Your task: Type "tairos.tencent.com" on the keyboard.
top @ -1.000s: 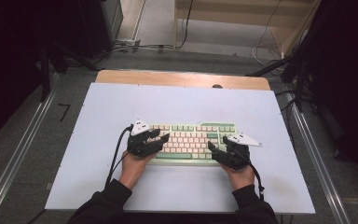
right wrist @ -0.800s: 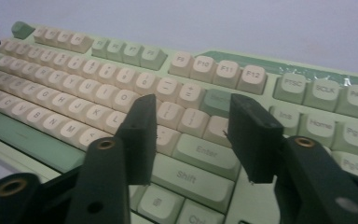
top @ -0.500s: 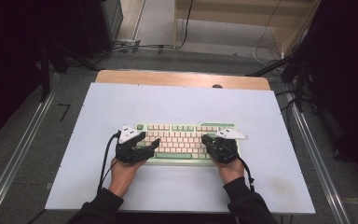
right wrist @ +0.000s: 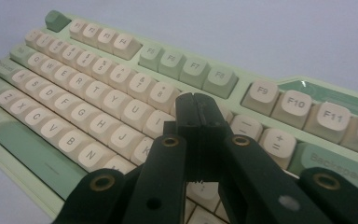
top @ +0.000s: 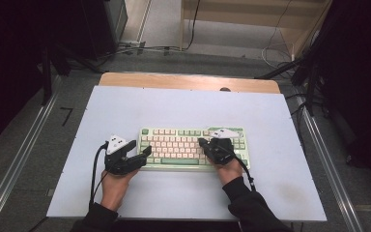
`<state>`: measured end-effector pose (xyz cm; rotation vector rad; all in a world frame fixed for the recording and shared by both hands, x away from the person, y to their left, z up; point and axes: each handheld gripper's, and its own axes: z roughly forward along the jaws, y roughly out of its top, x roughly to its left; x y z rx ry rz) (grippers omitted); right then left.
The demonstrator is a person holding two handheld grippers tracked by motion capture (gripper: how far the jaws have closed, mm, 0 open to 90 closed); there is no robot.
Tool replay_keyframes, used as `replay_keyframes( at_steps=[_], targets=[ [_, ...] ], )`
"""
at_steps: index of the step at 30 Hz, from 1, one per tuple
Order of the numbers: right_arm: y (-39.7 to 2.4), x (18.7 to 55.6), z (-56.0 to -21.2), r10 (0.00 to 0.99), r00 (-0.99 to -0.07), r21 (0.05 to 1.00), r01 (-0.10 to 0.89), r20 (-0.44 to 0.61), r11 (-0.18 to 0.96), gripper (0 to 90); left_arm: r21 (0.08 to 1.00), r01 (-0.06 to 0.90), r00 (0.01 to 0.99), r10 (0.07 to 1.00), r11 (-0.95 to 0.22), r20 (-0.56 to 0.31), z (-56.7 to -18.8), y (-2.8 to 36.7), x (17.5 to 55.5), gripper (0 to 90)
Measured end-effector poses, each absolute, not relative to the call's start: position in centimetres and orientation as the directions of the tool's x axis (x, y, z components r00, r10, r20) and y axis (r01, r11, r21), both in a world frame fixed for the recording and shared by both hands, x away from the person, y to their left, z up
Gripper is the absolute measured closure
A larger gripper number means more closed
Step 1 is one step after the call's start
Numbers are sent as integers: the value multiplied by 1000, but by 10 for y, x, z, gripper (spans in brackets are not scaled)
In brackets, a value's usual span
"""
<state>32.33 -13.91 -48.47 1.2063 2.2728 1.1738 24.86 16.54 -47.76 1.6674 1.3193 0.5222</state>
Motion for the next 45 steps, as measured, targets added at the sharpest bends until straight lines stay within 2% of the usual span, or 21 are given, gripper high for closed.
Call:
replay_keyframes(
  at_steps=[24,26,27,28,29,30,31,32,35,40,45],
  targets=[
    [-131,329,-490,794,-602,754,560,83,345,863,841,541,328,921,0,-211,-479,169,245,364],
    [-132,328,-487,792,-604,766,550,88,334,817,842,540,329,920,-1,-210,-479,170,245,365],
    [-133,327,-485,786,-610,775,542,98,324,720,842,540,328,921,0,-210,-479,170,245,365],
    [-133,327,-485,786,-610,775,542,98,324,720,841,540,329,920,1,-212,-479,170,245,365],
    [-134,326,-483,781,-615,784,534,104,317,612,841,541,328,920,2,-213,-479,170,245,365],
    [-134,326,-483,781,-615,784,534,104,317,612,841,541,328,920,3,-214,-479,170,245,365],
    [-134,325,-481,784,-612,794,526,106,304,463,841,541,330,919,2,-214,-479,170,245,377],
    [-134,325,-481,784,-612,794,526,106,304,463,842,540,334,919,-2,-212,-479,171,245,377],
    [-136,322,-477,797,-596,823,499,97,273,264,844,537,341,915,0,-217,-480,171,245,407],
    [-138,319,-474,814,-576,846,469,73,256,179,839,545,346,912,-5,-219,-481,170,247,386],
    [-141,318,-474,824,-562,849,468,73,245,171,839,544,358,908,-16,-215,-481,167,249,381]
  ],
)
